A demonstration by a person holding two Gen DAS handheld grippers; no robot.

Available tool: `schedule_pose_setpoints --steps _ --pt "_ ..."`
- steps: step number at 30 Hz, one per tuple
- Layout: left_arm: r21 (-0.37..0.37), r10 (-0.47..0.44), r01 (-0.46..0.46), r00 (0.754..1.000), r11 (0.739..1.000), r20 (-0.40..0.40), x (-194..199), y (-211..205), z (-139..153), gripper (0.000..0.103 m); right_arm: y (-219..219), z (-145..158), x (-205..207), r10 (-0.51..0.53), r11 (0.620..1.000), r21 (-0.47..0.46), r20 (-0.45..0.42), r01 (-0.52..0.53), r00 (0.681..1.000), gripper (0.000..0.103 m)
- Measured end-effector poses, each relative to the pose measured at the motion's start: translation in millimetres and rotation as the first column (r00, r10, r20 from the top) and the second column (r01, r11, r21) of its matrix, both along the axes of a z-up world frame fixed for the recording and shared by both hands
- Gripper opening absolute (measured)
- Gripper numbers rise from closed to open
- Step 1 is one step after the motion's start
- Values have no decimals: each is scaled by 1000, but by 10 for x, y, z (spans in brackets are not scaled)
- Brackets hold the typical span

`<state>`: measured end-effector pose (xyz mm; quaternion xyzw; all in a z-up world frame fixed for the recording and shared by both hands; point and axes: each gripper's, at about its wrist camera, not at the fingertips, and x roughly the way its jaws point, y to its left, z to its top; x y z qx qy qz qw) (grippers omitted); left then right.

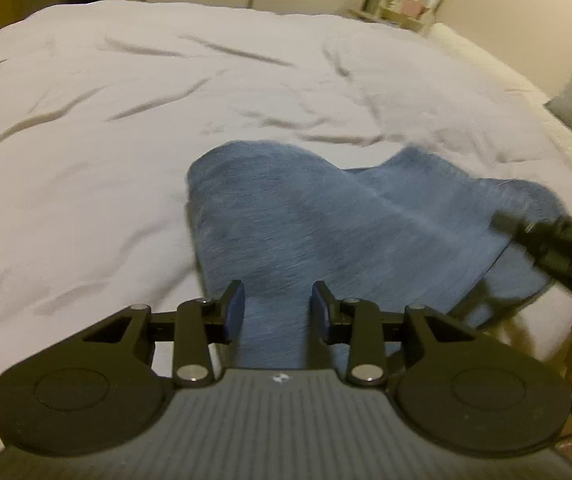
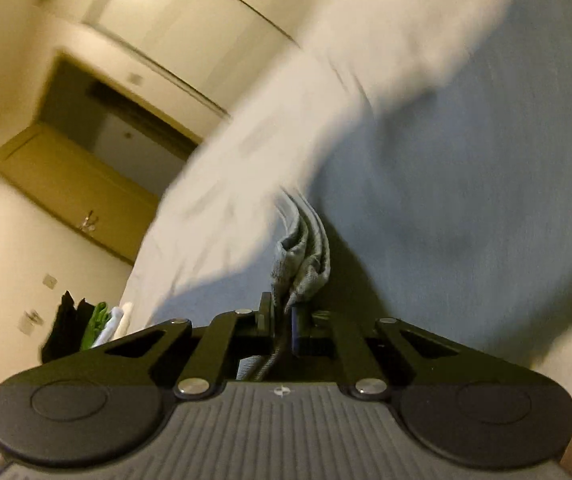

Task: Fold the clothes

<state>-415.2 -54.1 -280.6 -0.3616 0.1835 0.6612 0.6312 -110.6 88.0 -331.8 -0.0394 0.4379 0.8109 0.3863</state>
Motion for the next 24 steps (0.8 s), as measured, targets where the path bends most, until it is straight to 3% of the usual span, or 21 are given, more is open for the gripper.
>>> schedule_pose_setpoints --steps 3,5,7,11,17,24 --pt "-9 -72 72 997 997 -36 244 193 11 32 -85 333 388 -133 981 152 65 122 989 6" --pt "-27 -123 122 992 992 -37 417 334 -56 33 -24 263 707 -236 966 132 96 223 967 6" --pt "-45 -167 165 985 985 -33 578 455 -127 35 119 0 1046 -310 951 22 106 310 945 10" --pt "-94 -185 174 975 980 -119 816 597 -207 35 201 -240 1206 -335 939 -66 43 338 941 8" --pt "-108 -183 169 972 980 -144 847 608 -220 36 311 -578 1411 -371 915 -191 -53 356 927 15" --pt "-112 -182 166 971 980 -154 877 631 -197 37 308 -593 1596 -371 914 -205 -72 350 926 16"
